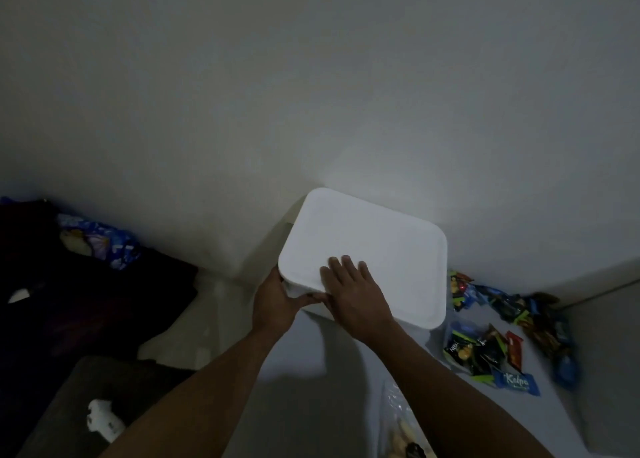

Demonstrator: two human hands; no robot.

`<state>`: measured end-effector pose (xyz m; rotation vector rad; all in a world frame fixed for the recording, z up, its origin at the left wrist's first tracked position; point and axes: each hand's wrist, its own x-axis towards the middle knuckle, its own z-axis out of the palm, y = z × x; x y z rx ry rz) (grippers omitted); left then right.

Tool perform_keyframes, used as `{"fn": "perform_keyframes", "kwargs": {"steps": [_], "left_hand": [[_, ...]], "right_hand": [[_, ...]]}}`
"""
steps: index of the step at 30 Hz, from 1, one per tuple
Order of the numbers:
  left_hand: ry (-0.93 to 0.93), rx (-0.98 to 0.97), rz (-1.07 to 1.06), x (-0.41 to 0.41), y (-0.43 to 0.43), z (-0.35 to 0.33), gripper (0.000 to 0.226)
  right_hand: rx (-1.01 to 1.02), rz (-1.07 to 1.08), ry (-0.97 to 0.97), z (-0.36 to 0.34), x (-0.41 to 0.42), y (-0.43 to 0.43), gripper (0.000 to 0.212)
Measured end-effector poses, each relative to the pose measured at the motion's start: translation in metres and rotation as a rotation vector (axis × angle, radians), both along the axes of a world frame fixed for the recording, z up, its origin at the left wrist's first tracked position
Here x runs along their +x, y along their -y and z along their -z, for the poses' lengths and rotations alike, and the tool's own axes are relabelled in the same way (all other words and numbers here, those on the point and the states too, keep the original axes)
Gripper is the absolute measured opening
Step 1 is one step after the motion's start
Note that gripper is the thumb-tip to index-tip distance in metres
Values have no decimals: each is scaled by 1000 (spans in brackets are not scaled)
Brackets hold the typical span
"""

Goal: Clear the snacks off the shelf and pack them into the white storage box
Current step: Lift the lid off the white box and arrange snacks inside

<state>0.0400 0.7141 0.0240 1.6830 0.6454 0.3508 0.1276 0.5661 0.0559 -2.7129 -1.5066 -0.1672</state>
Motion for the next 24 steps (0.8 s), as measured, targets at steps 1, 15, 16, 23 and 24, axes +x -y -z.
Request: {"fn": "perform_keyframes", "kwargs": {"steps": [1, 15, 16, 23, 24], "left_hand": [[-8, 13, -3, 0, 0, 0, 88], [1, 12, -45, -4, -8, 11, 79], [3, 23, -56, -5, -7, 11, 76], [-28, 218, -96, -3, -5, 14, 34], [-52, 258, -113, -3, -7, 18, 30]], "right_hand": [[-8, -12, 9, 1, 1, 1, 54], [11, 100, -49, -10, -8, -26, 50], [1, 112, -56, -10, -9, -32, 53], [-171, 256, -75, -13, -20, -76, 77], [-202, 254, -88, -13, -21, -79, 77]]}}
